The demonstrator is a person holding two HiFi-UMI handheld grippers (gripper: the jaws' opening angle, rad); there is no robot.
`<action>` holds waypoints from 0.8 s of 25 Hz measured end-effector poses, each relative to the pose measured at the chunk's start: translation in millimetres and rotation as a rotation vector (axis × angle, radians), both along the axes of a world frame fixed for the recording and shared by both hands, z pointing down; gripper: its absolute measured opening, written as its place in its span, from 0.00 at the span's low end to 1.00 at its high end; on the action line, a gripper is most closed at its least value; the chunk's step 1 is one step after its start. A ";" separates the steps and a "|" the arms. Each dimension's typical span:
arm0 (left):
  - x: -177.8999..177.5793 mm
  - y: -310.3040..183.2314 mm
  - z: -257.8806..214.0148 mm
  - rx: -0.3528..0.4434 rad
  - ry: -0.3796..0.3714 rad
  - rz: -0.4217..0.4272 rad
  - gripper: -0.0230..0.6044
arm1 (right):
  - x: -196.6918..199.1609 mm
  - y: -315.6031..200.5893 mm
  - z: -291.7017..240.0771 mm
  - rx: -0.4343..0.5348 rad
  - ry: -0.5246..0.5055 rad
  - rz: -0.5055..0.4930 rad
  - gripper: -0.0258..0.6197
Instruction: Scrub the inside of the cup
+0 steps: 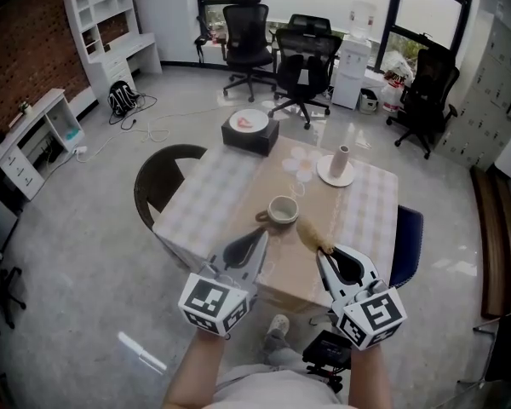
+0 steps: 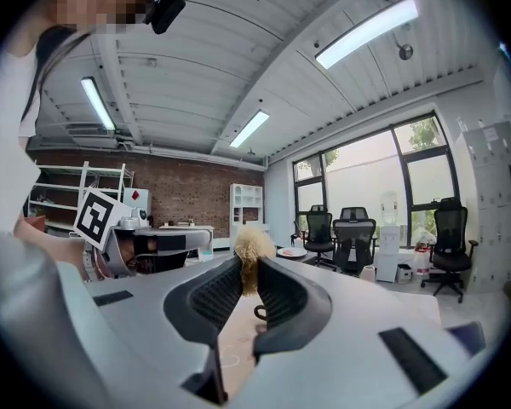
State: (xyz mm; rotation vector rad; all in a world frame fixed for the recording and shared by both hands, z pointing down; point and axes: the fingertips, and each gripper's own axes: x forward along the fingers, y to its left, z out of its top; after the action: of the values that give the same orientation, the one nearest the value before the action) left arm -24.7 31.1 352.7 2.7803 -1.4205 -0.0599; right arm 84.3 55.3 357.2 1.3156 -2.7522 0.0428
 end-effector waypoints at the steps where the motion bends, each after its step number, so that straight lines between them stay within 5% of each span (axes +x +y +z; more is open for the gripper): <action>1: -0.5 -7.2 1.4 -0.005 -0.002 -0.004 0.06 | 1.0 -7.1 1.4 -0.006 0.001 -0.006 0.13; 20: -2.8 -115.8 50.1 -0.108 -0.063 0.008 0.06 | 3.4 -128.8 52.8 -0.159 0.054 -0.077 0.13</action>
State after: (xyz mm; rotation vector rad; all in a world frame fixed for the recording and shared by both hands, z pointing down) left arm -27.5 -84.7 402.8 2.7228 -1.3808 0.1021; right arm 87.7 -73.5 410.1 1.1529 -2.6880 0.2127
